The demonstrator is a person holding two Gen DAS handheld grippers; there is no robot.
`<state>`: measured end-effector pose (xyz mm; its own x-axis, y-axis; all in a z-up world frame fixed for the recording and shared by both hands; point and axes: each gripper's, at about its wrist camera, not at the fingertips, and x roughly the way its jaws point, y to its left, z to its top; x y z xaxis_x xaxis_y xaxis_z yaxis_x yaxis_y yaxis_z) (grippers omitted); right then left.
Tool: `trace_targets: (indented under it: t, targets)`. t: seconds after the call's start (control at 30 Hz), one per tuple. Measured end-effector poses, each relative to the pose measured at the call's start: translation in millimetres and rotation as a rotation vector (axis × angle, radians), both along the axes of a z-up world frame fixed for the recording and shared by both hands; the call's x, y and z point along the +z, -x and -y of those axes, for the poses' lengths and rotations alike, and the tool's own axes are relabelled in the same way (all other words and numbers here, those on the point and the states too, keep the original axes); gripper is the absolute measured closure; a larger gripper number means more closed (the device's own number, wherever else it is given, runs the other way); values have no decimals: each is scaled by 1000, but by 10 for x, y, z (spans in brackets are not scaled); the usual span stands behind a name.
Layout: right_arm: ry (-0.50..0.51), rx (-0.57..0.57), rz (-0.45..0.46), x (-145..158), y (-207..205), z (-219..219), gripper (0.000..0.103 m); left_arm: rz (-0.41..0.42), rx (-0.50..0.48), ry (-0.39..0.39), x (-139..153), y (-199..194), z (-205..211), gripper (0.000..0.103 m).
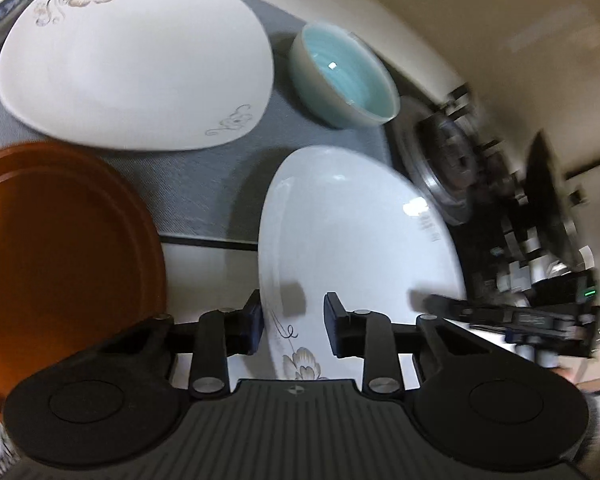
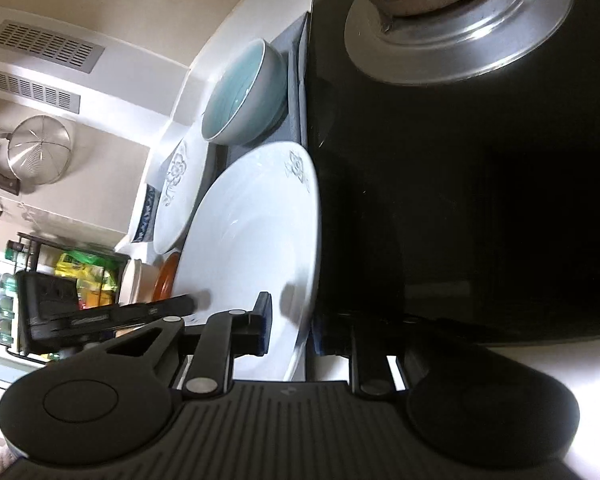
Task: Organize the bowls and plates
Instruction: 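Lift the white plate on edge and carry it toward the other white plate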
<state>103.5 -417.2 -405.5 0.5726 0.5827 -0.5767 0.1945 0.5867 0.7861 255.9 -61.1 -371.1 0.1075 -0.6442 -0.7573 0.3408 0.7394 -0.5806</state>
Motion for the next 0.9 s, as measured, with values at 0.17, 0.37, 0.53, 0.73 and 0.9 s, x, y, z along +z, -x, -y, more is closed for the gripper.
trace_targets:
  t: [0.17, 0.37, 0.53, 0.73, 0.9]
  targets:
    - [-30, -7, 1, -1, 62, 35, 78, -10, 39, 86, 109, 53, -127, 71]
    - [10, 8, 70, 164, 126, -45, 79, -8, 67, -4, 290, 54, -45, 71]
    - [30, 4, 86, 219, 197, -54, 79, -21, 85, -46, 342, 79, -34, 71]
    - [14, -10, 106, 291, 295, -48, 79, -31, 105, -167, 524, 122, 70, 71]
    - [-3, -18, 116, 363, 266, -104, 79, -4, 129, -185, 717, 169, 45, 71]
